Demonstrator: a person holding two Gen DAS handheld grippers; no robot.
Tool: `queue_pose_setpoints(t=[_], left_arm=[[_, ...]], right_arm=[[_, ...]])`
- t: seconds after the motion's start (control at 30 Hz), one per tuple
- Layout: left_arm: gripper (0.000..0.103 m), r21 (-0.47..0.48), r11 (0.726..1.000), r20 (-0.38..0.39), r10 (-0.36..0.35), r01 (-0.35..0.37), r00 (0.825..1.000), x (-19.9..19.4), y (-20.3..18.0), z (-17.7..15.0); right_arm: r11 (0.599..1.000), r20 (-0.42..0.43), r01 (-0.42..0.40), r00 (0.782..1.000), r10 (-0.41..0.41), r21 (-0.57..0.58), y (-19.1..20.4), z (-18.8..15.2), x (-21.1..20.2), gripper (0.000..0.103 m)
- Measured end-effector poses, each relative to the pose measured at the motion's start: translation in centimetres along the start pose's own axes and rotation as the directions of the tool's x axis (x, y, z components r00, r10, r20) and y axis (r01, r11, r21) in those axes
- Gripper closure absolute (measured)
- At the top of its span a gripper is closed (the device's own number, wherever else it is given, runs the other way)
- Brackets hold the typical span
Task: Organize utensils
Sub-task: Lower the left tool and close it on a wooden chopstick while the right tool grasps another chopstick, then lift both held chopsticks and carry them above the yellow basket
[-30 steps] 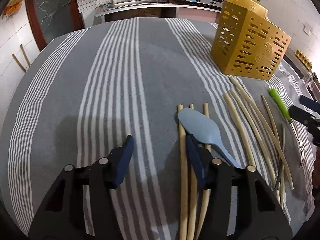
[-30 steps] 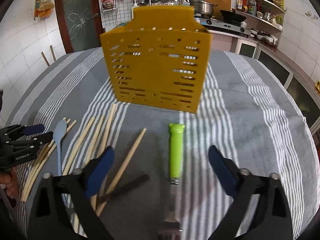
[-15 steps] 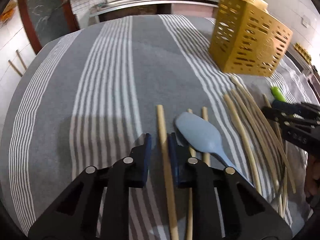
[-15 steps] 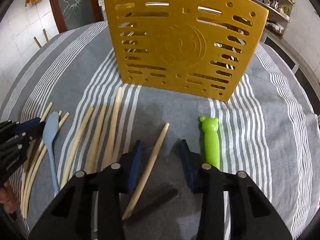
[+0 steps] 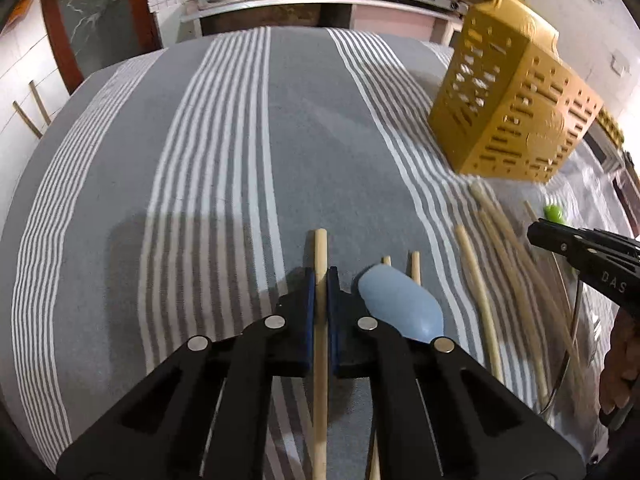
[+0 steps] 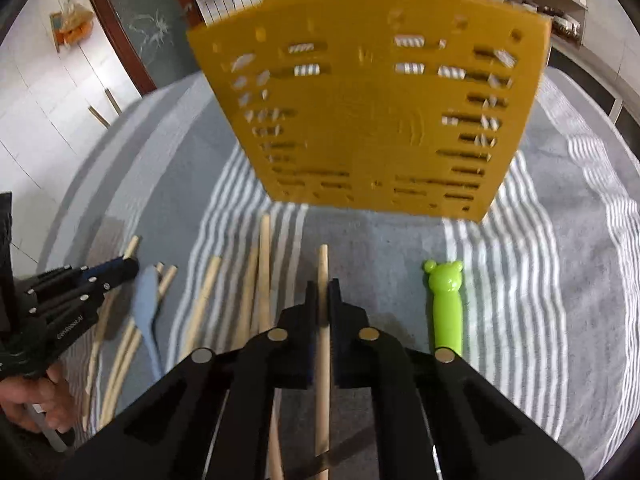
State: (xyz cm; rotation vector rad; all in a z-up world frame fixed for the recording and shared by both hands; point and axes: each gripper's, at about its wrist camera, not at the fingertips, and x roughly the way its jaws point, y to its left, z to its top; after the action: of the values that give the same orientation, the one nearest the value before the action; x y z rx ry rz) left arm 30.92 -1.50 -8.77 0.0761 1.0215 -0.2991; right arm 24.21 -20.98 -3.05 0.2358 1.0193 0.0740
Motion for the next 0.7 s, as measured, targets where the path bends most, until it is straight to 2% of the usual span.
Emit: queue_pose_setpoints(t=[0.23, 0.33, 0.47, 0.7], left_arm=[[0.098, -0.023, 1.0, 0.123, 0.006, -0.003, 0.992, -4.7, -0.2, 0.5], [0.098, -0.025, 1.0, 0.166, -0.001, 0.005, 0.986, -6.6, -0.7, 0.6], [0.098, -0.016, 1.0, 0.219, -0.01, 0.014, 0.976, -8.7, -1.5, 0.5], [0.098, -0.021, 0.999, 0.273, -0.036, 0.043, 0.961, -11.1, -2.4, -0.4]], right_arm=[[0.997, 0.153, -0.07, 0.986, 0.072, -0.015, 0.1, 0.1, -6.1, 0.097], [0.996, 0.249, -0.071, 0.965, 0.082, -0.051, -0.2, 0.3, -9.0, 0.097], [0.992, 0.333, -0.087, 0.936, 0.111, -0.089, 0.3, 0.5, -10.6, 0.097], [0.988, 0.408, -0.107, 0.902, 0.142, -0.108, -0.6, 0.5, -13.0, 0.097]])
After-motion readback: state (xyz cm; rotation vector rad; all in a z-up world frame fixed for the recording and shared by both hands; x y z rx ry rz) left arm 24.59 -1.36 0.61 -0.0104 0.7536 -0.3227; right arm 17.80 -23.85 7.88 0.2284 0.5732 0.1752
